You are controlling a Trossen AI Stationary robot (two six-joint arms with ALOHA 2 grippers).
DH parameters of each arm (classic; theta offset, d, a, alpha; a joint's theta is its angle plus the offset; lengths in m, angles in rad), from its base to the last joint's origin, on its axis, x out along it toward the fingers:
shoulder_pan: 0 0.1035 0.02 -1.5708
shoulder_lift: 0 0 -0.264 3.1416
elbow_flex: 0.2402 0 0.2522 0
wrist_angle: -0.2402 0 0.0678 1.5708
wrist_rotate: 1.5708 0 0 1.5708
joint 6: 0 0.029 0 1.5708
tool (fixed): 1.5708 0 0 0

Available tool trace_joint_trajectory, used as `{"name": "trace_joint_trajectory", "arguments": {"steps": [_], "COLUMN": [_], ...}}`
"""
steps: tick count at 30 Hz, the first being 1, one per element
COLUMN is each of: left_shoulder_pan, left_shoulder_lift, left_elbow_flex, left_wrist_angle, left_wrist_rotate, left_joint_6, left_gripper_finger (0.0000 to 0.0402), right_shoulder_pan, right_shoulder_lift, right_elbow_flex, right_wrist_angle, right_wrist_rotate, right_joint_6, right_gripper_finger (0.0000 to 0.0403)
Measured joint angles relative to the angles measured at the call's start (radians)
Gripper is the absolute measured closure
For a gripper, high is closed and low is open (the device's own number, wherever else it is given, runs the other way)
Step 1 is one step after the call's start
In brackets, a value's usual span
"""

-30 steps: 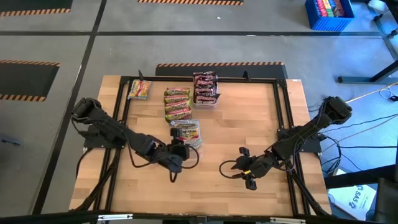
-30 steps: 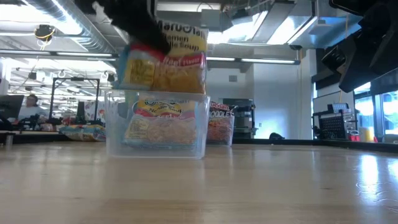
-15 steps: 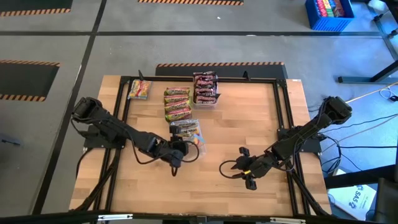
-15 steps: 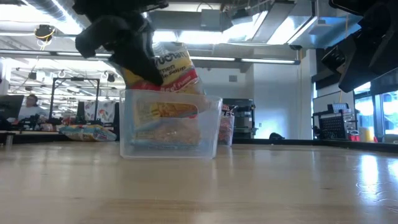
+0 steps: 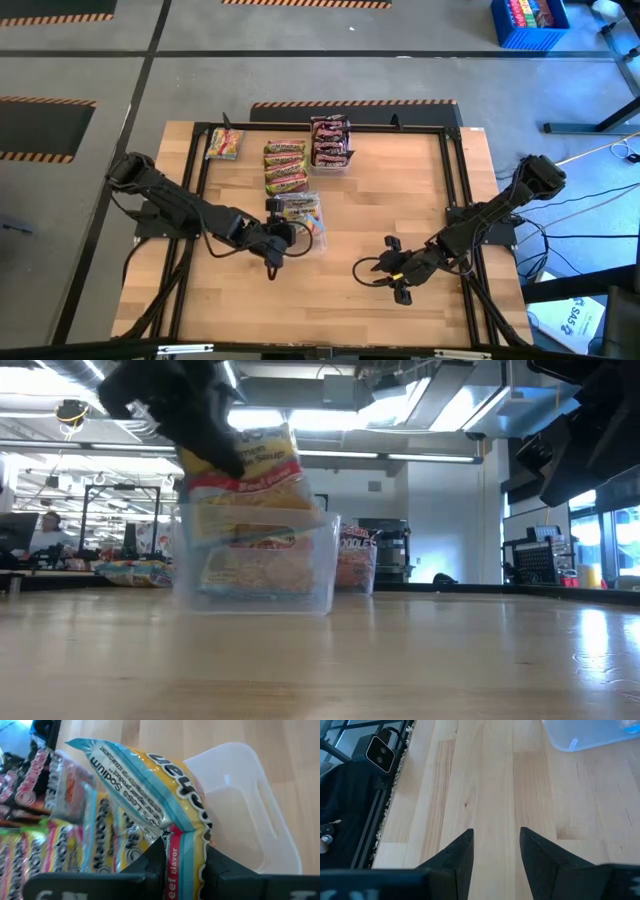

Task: Sort Maruchan noodles
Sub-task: Put the bottom blue noodle pack into the bottom transparent bin

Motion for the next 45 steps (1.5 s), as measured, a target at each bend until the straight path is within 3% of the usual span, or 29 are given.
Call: {"name": "trace_joint_trajectory", "arguments": {"steps": [10,22,45], "left_shoulder_pan": [0.005,0.043,0.1], "left_shoulder_lift": [-0.049,-0.007,0.006], "left_elbow_flex": [0.0,0.001,-0.08], "left_wrist_angle": [-0.058,-0.095,0.006], "left_wrist_rotate": [0.02,0.065,0.138], "left_joint_6": [-0.021,-0.023,-0.016], "left_gripper_finger": [0.0341,0.0341,0.0341], "right_shoulder_pan": [0.0,0.0,0.0], "right_shoulder_lift": [0.002,0.003,0.003], "right_elbow_flex": [0.0,0.0,0.0], "right_wrist_angle": [-0.003,-0.004,-0.003], "right_wrist_rotate": [0.001,0.008,0.017], "right_joint_6": [-0.001,-0.002,-0.008], "right_gripper_finger": [0.0263,0.0263,0.0263]}}
